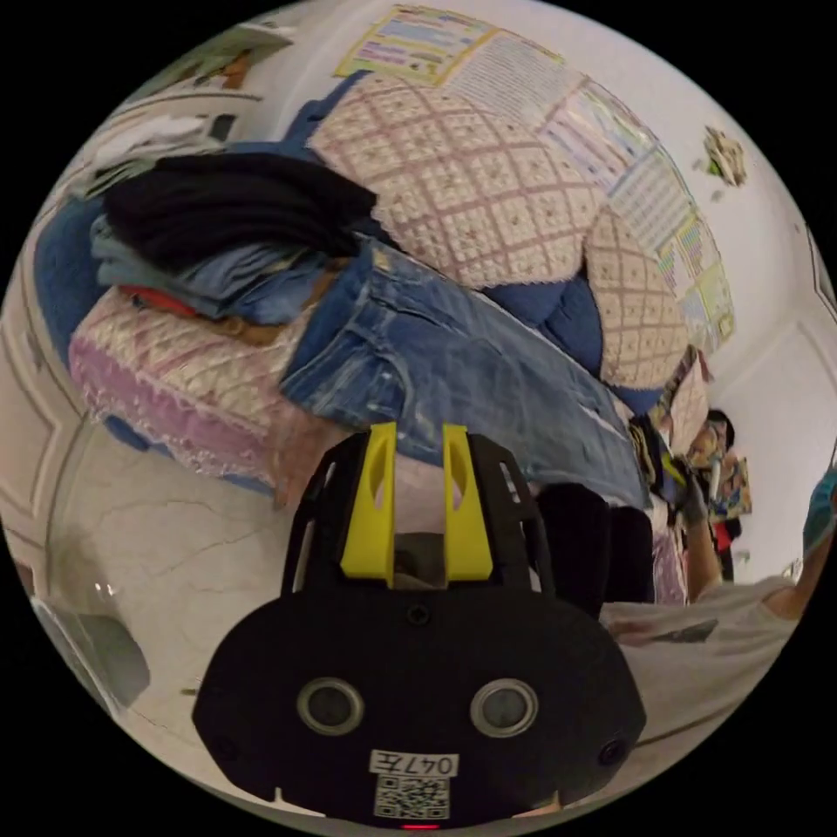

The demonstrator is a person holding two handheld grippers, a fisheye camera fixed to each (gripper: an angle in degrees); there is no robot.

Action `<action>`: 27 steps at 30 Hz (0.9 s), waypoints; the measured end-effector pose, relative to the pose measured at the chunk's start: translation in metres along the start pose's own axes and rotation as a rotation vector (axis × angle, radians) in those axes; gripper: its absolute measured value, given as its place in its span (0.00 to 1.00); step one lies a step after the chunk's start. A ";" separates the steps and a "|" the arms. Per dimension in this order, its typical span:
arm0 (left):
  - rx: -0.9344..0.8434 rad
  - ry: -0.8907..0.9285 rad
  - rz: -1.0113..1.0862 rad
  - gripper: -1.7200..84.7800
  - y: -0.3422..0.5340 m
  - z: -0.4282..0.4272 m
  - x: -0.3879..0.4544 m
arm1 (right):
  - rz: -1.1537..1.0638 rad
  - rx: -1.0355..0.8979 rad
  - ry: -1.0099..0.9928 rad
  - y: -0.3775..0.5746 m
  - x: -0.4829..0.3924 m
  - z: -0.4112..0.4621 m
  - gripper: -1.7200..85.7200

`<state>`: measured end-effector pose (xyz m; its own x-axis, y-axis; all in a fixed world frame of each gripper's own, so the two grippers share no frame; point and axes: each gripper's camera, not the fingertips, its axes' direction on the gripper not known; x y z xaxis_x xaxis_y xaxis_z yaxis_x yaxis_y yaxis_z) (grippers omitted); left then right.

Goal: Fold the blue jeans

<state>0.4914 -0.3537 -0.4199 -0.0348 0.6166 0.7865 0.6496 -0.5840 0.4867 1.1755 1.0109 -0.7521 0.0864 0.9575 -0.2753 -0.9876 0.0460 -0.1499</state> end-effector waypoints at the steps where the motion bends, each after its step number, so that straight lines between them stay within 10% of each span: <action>1: -0.012 0.009 0.027 0.11 -0.006 0.003 0.011 | -0.032 -0.017 -0.015 -0.029 -0.005 0.024 0.07; 27: -0.168 0.104 0.027 0.07 -0.151 0.115 0.108 | -0.313 -0.362 0.220 -0.315 -0.043 0.427 0.06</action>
<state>0.4770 -0.1376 -0.4520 -0.1035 0.5468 0.8308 0.5162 -0.6845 0.5148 1.4272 1.0773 -0.2874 0.4342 0.8294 -0.3516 -0.8048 0.1817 -0.5650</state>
